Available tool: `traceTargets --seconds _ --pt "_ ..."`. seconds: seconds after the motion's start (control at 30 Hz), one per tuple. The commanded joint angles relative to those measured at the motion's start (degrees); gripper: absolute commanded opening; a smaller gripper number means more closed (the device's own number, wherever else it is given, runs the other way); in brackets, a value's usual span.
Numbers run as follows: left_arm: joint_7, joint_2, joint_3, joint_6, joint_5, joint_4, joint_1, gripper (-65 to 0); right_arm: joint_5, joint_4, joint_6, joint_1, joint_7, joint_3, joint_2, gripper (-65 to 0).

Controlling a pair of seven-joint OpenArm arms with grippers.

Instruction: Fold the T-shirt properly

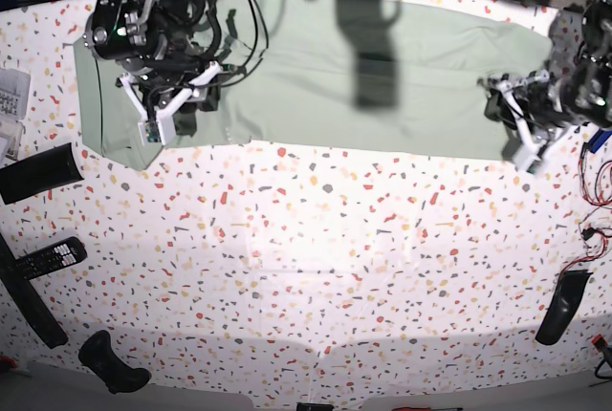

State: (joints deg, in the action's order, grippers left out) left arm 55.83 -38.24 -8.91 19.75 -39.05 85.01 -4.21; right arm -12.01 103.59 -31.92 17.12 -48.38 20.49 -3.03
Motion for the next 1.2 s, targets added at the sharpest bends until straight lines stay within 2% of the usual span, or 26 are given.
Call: traceTargets --seconds 0.0,0.23,0.43,0.6,0.83,0.9,1.0,1.1,1.17 --pt "0.7 -0.5 0.0 0.1 0.7 -1.8 0.1 -46.0 -0.6 0.8 -0.2 -0.6 1.3 -0.1 0.2 -45.1" --pt "-0.5 4.0 0.0 5.4 1.3 -14.4 1.8 -46.0 -0.5 0.2 -0.2 -2.8 1.9 -1.6 0.2 -45.1" --pt "-2.6 7.8 0.0 5.4 8.0 -20.0 4.2 -46.0 0.1 -9.1 0.0 -7.7 2.0 -2.6 0.2 -45.1" --pt "-3.2 7.9 0.0 5.4 9.0 -23.9 7.2 -46.0 0.1 -16.5 0.0 -12.8 2.1 -2.6 0.2 -45.1" --pt "-4.0 7.8 0.0 5.4 9.1 -31.1 12.9 -46.0 1.2 -18.1 -0.3 -16.4 2.3 -2.6 0.2 -45.1" --pt "-4.1 7.6 0.0 5.6 9.1 -30.5 13.2 -46.0 0.2 -18.1 -2.1 -16.9 2.2 -2.6 1.1 -45.1" --pt "-2.8 7.0 0.0 8.3 9.0 -27.5 13.6 -46.0 -0.9 -17.7 -6.4 -17.6 0.5 -2.8 3.5 -45.1" --pt "-1.5 5.8 0.0 9.0 9.0 -23.1 13.9 -46.0 -1.6 -17.3 -7.1 -18.6 -2.7 -3.0 7.3 -45.1" --pt "-1.9 4.5 0.0 9.0 9.0 -19.6 13.9 -46.0 -4.4 -17.0 -7.1 -19.2 -3.8 -3.0 10.1 -45.1"
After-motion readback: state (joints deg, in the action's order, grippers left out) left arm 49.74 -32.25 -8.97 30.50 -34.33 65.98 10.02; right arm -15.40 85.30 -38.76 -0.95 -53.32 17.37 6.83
